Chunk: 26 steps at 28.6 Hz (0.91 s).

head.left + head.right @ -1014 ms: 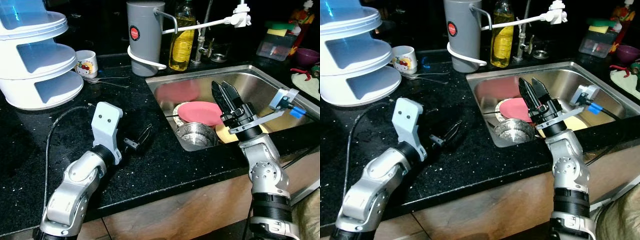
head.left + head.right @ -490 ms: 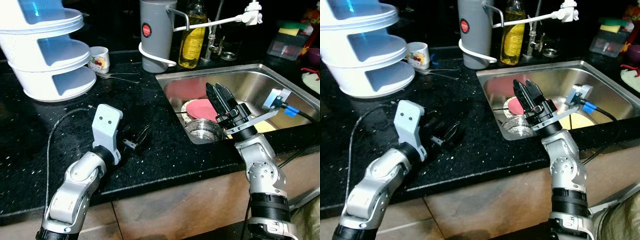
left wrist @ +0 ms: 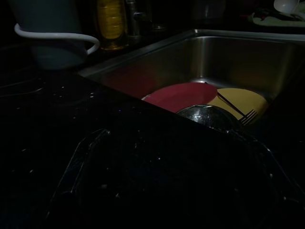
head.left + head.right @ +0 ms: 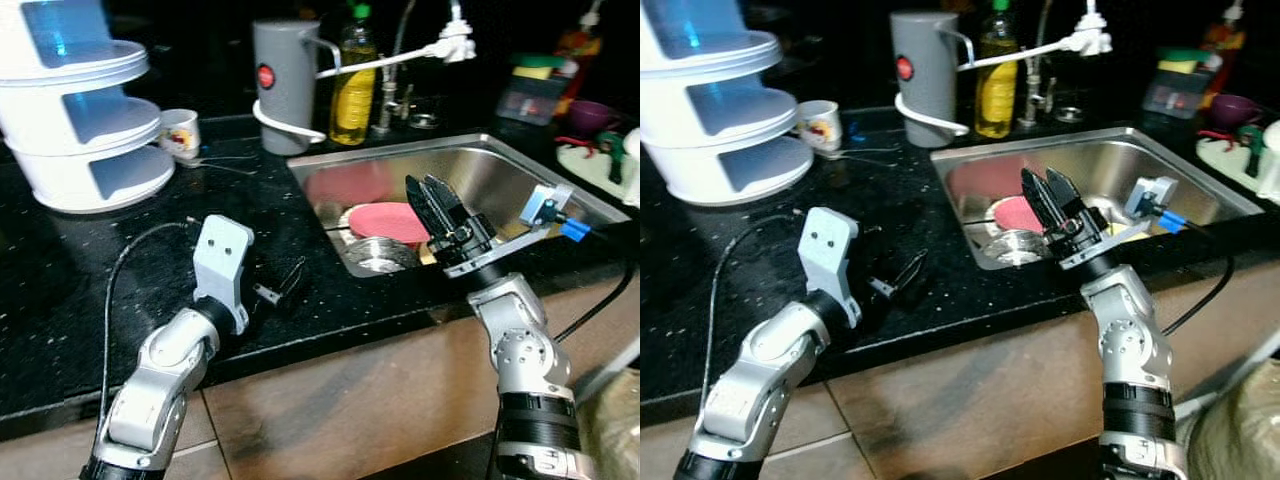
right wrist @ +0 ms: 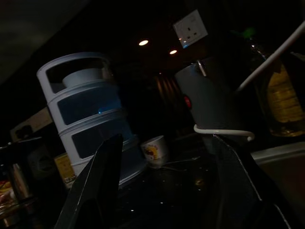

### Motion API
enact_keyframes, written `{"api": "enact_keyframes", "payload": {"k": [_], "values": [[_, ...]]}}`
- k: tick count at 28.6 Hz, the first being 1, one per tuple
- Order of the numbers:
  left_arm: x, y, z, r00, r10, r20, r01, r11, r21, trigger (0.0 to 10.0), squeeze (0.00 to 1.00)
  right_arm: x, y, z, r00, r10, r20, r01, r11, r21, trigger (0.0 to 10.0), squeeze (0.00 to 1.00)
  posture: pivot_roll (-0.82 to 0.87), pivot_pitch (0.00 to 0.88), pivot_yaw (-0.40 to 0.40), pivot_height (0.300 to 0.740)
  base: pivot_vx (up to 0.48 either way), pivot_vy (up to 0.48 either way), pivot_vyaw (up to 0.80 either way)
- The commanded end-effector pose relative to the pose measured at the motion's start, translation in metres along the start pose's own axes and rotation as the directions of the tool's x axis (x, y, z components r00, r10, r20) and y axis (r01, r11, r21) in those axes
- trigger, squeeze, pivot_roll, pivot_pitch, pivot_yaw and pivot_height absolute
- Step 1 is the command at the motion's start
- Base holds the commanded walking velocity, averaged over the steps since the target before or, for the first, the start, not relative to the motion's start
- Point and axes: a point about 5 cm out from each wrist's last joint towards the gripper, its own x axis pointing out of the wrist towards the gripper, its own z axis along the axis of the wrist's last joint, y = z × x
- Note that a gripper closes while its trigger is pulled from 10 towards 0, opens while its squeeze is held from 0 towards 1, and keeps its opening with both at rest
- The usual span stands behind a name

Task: Kitchen organization

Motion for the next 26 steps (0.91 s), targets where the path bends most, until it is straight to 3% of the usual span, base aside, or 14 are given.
{"api": "enact_keyframes", "payload": {"k": [1, 6, 26], "values": [[-0.0011, -0.0017, -0.0043, 1.0, -0.005, -0.009, 0.005, 1.0, 0.001, 10.0, 0.0, -0.0023, -0.0002, -0.0026, 1.0, -0.004, -0.012, 0.005, 1.0, 0.01, 10.0, 0.0, 0.08, 0.0, -0.05, 0.74, 0.0, 0.0, 0.0], [-0.002, -0.0032, -0.0045, 1.0, -0.01, -0.009, 0.01, 1.0, 0.0, 10.0, 0.0, -0.0083, -0.0022, -0.0015, 1.0, 0.0, -0.016, 0.001, 1.0, 0.019, 10.0, 0.0, 0.08, 0.0, -0.048, 0.74, 0.0, 0.0, 0.0], [-0.0024, -0.0046, -0.0039, 1.0, -0.018, -0.011, 0.018, 1.0, 0.003, 10.0, 0.0, -0.0115, 0.0012, -0.0099, 0.999, 0.011, -0.048, -0.009, 0.999, 0.032, 10.0, 0.0, 0.08, 0.0, -0.047, 0.74, -0.259, 0.0, 0.0]]}}
